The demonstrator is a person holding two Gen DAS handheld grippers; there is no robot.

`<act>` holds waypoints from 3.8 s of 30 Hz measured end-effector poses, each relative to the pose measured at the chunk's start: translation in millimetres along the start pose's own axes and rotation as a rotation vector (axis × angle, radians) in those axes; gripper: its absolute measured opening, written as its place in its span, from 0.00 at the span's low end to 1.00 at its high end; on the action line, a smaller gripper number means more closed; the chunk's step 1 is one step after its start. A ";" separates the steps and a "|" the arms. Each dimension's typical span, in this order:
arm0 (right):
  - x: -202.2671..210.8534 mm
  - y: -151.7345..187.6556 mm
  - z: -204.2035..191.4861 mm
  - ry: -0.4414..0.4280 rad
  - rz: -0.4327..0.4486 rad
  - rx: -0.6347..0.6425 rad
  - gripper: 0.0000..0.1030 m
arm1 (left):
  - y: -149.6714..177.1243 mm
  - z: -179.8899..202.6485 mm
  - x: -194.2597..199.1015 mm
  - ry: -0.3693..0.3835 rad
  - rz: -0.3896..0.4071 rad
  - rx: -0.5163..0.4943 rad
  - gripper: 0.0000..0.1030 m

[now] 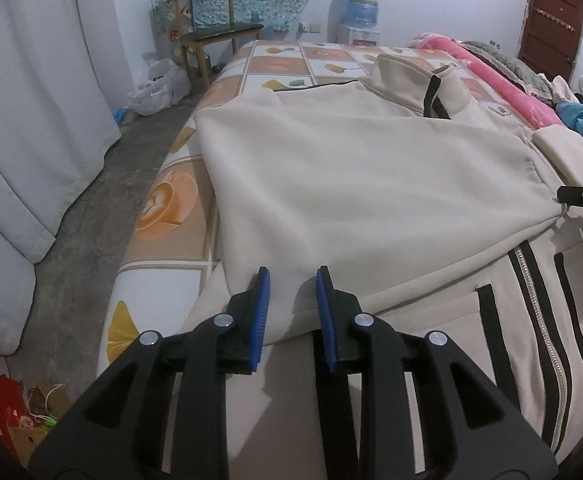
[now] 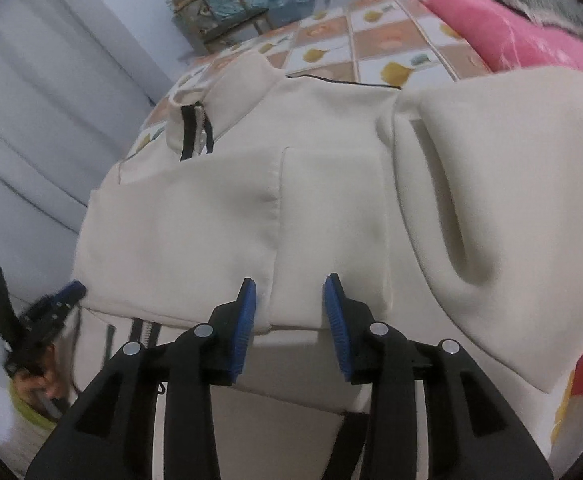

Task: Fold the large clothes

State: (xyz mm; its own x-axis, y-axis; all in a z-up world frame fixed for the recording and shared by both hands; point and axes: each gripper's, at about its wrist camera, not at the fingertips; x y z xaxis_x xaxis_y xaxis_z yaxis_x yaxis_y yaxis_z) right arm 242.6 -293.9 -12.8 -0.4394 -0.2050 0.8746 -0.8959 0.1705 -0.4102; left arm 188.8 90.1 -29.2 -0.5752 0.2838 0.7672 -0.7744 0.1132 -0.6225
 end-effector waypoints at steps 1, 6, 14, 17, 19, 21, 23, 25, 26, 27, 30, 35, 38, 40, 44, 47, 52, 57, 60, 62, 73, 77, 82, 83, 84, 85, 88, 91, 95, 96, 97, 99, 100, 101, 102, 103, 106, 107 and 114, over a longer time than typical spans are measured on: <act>3.8 1.1 0.9 0.015 -0.001 -0.004 0.34 | -0.1 -0.4 0.1 0.000 0.001 0.000 0.23; 23.2 -8.0 -14.9 0.158 0.070 0.069 0.35 | 0.0 -2.1 0.2 -0.008 0.003 -0.010 0.23; -21.0 -40.6 -44.3 0.143 0.058 0.169 0.35 | -2.0 -0.7 -0.6 -0.016 -0.005 -0.006 0.22; -28.6 -51.9 -36.9 0.188 0.046 0.133 0.34 | -2.8 -1.1 -1.1 -0.011 -0.011 -0.001 0.22; -21.3 -57.3 -34.7 0.161 0.059 0.092 0.34 | -1.9 -1.2 -0.5 -0.010 -0.006 -0.003 0.22; -14.6 -61.5 -42.2 0.147 0.093 0.104 0.34 | -0.4 0.5 -0.2 -0.012 0.006 -0.004 0.23; -17.6 -63.1 -49.8 0.147 0.114 0.127 0.34 | 0.5 1.5 0.3 -0.016 0.016 -0.007 0.23; -33.0 -65.1 -52.9 0.186 0.098 0.149 0.34 | 2.9 3.3 0.1 -0.023 0.019 -0.018 0.23; -43.7 -66.1 -51.4 0.224 0.072 0.149 0.34 | 2.4 3.7 0.2 -0.024 0.018 -0.020 0.23; -43.7 -66.8 -50.9 0.222 0.100 0.146 0.34 | 2.3 3.3 0.1 -0.022 0.016 -0.018 0.23; -27.6 -57.8 -49.1 0.252 0.088 0.119 0.34 | 3.5 2.8 0.3 -0.013 0.015 -0.004 0.23; 5.6 -18.2 -63.9 0.197 0.136 0.228 0.49 | 5.1 3.3 -0.8 -0.020 0.023 -0.003 0.23; -8.6 1.7 -66.0 0.220 0.086 0.293 0.58 | 4.4 2.5 -0.6 -0.015 0.022 0.005 0.24; -18.0 7.7 -65.8 0.265 0.072 0.316 0.60 | 3.4 1.5 0.7 0.005 0.016 0.018 0.28; 2.9 13.4 -71.9 0.261 0.124 0.311 0.60 | 2.5 5.5 15.9 -0.002 0.013 0.034 0.49; 5.3 20.8 -77.2 0.245 0.147 0.325 0.64 | 5.2 16.9 29.2 -0.066 0.008 -0.018 0.62; -7.7 36.2 -81.0 0.308 0.170 0.372 0.68 | 3.4 32.0 45.8 -0.101 -0.027 -0.049 0.70; 17.1 37.2 -75.7 0.310 0.214 0.320 0.70 | -16.5 56.3 57.9 -0.116 -0.016 -0.090 0.77; 23.8 37.6 -64.1 0.302 0.220 0.277 0.75 | -31.0 73.9 55.7 -0.100 0.000 -0.106 0.80; 26.0 39.0 -56.4 0.304 0.218 0.252 0.76 | -40.4 86.4 47.8 -0.083 0.002 -0.115 0.80; 26.4 37.7 -31.1 0.299 0.209 0.195 0.79 | -67.7 147.6 -18.4 -0.001 -0.008 -0.174 0.80; 24.5 37.3 -30.1 0.292 0.209 0.194 0.79 | -71.6 155.2 -41.7 0.013 -0.022 -0.160 0.80; 25.4 36.3 -29.4 0.284 0.217 0.190 0.79 | -69.9 153.7 -60.3 0.028 -0.025 -0.137 0.80; 26.1 36.0 -29.1 0.284 0.218 0.190 0.79 | -68.6 152.3 -64.0 0.034 -0.033 -0.125 0.80; 27.0 35.4 -28.5 0.283 0.221 0.188 0.79 | -67.9 150.8 -66.7 0.038 -0.040 -0.117 0.80; 28.0 35.0 -28.0 0.282 0.223 0.187 0.79 | -67.1 149.4 -70.1 0.041 -0.049 -0.110 0.80; 30.9 33.3 -27.0 0.282 0.230 0.181 0.79 | -62.6 146.6 -77.8 0.043 -0.075 -0.098 0.80; 33.4 32.1 -25.7 0.279 0.233 0.170 0.79 | -59.0 142.2 -81.5 0.055 -0.091 -0.073 0.82; 37.9 31.4 -25.9 0.281 0.234 0.159 0.79 | -57.1 139.8 -81.7 0.064 -0.089 -0.066 0.84; 39.9 31.5 -26.6 0.284 0.234 0.159 0.79 | -56.9 140.6 -82.1 0.062 -0.089 -0.070 0.86; 41.7 31.3 -27.1 0.285 0.235 0.158 0.79 | -56.6 141.1 -82.4 0.063 -0.090 -0.073 0.87; 45.9 31.3 -28.4 0.282 0.235 0.152 0.79 | -54.9 142.3 -82.6 0.061 -0.087 -0.082 0.88; 47.4 31.0 -28.4 0.282 0.236 0.149 0.79 | -55.0 142.5 -82.7 0.062 -0.085 -0.082 0.89; 49.7 30.6 -28.6 0.282 0.237 0.145 0.79 | -55.3 142.7 -82.9 0.062 -0.084 -0.081 0.89; 52.4 30.1 -29.5 0.280 0.238 0.141 0.79 | -55.2 142.2 -83.2 0.064 -0.082 -0.082 0.90; 53.8 29.5 -29.5 0.276 0.238 0.139 0.79 | -55.3 142.5 -83.4 0.065 -0.082 -0.082 0.90; 59.7 27.3 -29.5 0.263 0.231 0.125 0.79 | -54.7 142.5 -83.3 0.065 -0.081 -0.081 0.91; 61.6 26.2 -28.5 0.255 0.229 0.120 0.79 | -54.5 142.5 -83.4 0.066 -0.081 -0.081 0.91; 86.0 21.9 9.0 0.203 0.215 0.052 0.79 | -56.1 142.8 -83.8 0.069 -0.095 -0.075 0.92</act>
State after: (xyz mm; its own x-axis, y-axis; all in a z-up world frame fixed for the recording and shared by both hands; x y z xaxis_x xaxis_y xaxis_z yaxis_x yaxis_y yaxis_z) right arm 184.6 -316.5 51.1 -0.6022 0.0279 0.7979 -0.7881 0.1390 -0.5997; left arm 242.8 -76.0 -36.5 -0.4787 0.3325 0.8126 -0.8012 0.2130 -0.5592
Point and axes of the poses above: each gripper's, at about its wrist camera, not at the fingertips, and x roughly against the way its jaws point, z to its right, y to its underside, and after that the axes turned 11 degrees about y, right-handed
